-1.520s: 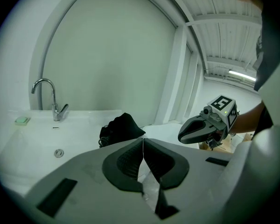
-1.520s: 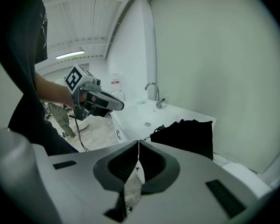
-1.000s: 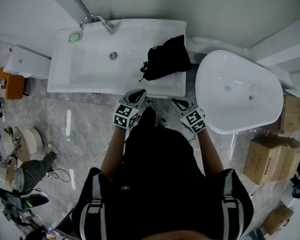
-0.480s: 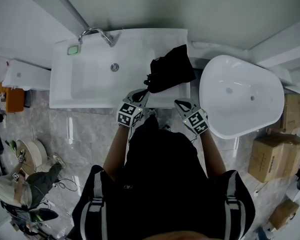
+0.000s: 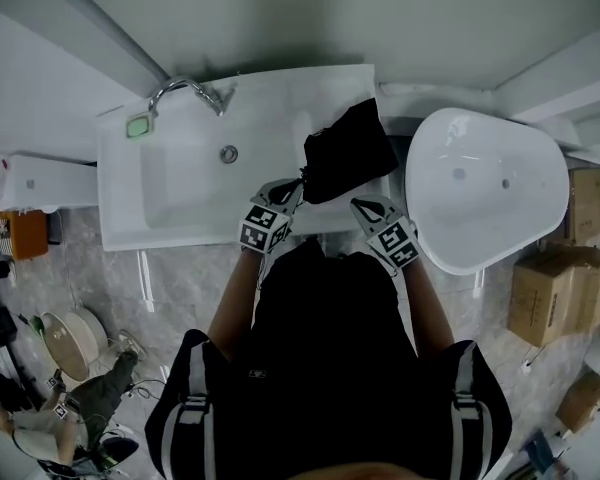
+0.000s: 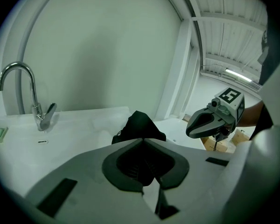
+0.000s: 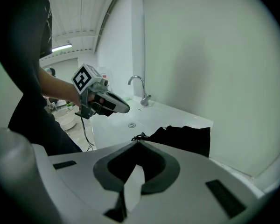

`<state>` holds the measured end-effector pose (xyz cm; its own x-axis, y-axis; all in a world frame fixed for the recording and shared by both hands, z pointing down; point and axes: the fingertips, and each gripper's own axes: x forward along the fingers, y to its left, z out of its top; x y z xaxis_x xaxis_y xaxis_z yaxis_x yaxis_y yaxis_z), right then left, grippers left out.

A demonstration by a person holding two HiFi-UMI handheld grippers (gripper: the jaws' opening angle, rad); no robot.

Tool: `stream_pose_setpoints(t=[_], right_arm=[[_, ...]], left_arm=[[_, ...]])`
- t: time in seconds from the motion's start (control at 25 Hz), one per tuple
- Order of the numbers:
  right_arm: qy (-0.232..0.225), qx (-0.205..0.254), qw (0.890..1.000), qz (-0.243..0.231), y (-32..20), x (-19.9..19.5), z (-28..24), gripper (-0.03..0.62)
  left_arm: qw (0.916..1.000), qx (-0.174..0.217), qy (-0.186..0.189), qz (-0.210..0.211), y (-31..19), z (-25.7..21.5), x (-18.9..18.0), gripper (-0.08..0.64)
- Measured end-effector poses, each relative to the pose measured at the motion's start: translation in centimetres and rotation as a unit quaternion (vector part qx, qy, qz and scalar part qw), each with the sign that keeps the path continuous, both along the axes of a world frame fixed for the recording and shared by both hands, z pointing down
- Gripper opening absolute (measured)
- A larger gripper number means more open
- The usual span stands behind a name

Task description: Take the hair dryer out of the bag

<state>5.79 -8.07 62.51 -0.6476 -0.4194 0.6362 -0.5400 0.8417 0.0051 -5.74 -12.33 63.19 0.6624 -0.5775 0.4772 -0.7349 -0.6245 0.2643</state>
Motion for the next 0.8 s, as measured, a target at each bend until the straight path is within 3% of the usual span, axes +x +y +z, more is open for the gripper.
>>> stream_pose_setpoints(t=[0.44,0.8], right_arm=[[0.017,0.000,1.000,0.027,-1.1,-0.8,0.3,0.060],[0.021,-0.005,1.000,0.019,-2.1,-0.4,0.5,0.060]], left_arm=[[0.9988,-0.017,-0.021,0.042,-1.5,3.0,-0.3,0.015],[0.9965,-0.035,-0.049,0.058,-2.9,5.3,0.5,0.017]])
